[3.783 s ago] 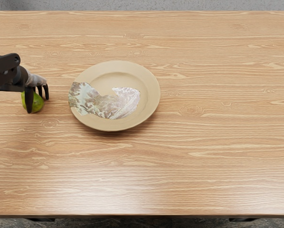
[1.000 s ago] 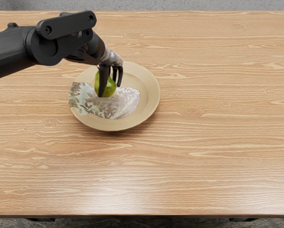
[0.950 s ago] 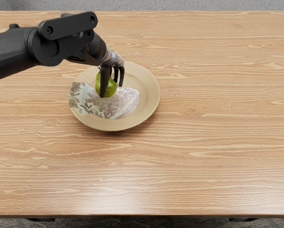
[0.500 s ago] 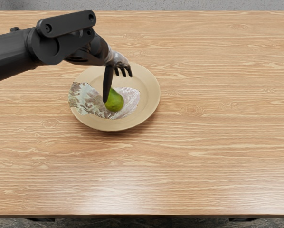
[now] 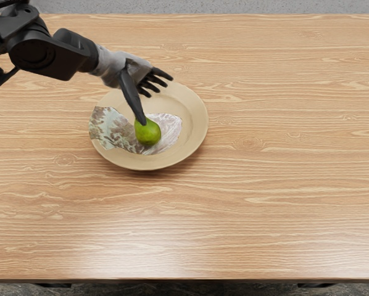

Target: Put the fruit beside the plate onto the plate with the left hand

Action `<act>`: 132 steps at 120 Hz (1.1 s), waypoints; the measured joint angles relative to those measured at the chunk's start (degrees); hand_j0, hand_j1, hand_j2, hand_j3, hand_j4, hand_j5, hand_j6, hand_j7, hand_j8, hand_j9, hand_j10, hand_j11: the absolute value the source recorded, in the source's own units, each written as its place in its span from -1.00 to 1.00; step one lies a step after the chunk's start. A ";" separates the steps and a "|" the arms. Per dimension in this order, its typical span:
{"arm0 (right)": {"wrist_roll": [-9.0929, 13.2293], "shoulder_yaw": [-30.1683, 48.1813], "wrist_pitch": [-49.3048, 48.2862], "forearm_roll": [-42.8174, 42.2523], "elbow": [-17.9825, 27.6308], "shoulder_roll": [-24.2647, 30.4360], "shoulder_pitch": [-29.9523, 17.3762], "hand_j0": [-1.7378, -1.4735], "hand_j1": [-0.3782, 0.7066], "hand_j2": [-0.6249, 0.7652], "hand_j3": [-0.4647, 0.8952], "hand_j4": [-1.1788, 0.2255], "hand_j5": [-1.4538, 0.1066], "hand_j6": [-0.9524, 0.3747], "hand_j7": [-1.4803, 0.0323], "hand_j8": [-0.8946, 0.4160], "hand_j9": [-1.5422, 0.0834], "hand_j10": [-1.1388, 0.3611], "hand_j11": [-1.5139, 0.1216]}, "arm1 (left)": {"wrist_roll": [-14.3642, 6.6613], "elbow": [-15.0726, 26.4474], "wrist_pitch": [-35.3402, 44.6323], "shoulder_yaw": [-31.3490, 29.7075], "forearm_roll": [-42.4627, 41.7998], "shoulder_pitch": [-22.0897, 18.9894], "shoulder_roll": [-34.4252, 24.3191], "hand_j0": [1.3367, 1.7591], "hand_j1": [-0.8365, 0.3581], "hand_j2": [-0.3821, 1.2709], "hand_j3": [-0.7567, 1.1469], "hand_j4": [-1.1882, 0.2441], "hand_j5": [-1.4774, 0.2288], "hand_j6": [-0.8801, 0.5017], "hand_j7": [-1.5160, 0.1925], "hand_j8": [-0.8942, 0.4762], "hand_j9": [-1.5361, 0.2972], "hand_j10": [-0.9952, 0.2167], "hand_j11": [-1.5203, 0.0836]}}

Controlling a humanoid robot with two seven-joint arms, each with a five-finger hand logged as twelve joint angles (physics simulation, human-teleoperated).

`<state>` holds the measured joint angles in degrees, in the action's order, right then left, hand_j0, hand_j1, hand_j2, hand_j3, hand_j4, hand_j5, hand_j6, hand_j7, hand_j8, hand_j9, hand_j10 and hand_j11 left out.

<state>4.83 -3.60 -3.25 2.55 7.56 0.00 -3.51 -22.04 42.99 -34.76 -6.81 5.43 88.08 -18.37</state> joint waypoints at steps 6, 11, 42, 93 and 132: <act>0.00 0.00 0.00 0.00 0.00 0.00 0.00 -0.40 -0.89 -0.11 -0.32 0.64 0.82 0.40 0.92 0.33 0.86 0.49 0.81 | 0.06 0.04 -0.09 1.08 -0.99 -1.01 -0.96 0.52 0.97 -0.53 -0.20 0.64 0.72 0.26 0.76 0.29 0.66 0.62 0.88; 0.00 0.00 0.00 0.00 0.00 0.00 0.00 -0.40 -0.89 -0.11 -0.32 0.64 0.82 0.40 0.92 0.33 0.86 0.49 0.81 | 0.09 0.07 -0.15 1.96 -1.52 -1.79 -1.05 0.52 0.97 -0.53 -0.20 0.65 0.72 0.26 0.76 0.29 0.66 0.63 0.88; 0.00 0.00 0.00 0.01 0.00 0.00 0.00 -0.40 -0.89 -0.11 -0.32 0.64 0.82 0.40 0.92 0.33 0.86 0.49 0.81 | 0.22 0.18 -0.24 7.98 -3.01 -9.62 -6.04 0.52 0.98 -0.54 -0.20 0.65 0.73 0.27 0.77 0.30 0.67 0.64 0.89; 0.00 0.00 0.00 0.00 0.00 0.00 0.00 -0.40 -0.89 -0.11 -0.32 0.64 0.82 0.40 0.92 0.33 0.86 0.49 0.81 | 0.16 -0.35 -0.26 10.09 -4.95 -14.50 -13.39 0.52 0.98 -0.54 -0.21 0.66 0.73 0.27 0.77 0.30 0.68 0.64 0.90; 0.00 0.00 0.01 0.00 0.00 0.00 0.00 -0.40 -0.89 -0.11 -0.32 0.64 0.82 0.40 0.92 0.33 0.86 0.49 0.81 | 0.15 -0.44 -0.26 10.19 -10.53 -16.57 -18.11 0.52 0.98 -0.54 -0.21 0.66 0.73 0.27 0.77 0.31 0.68 0.64 0.90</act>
<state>4.83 -3.60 -3.24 2.55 7.56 0.00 -3.51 -21.88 42.55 -35.02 3.37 -5.10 71.50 -36.47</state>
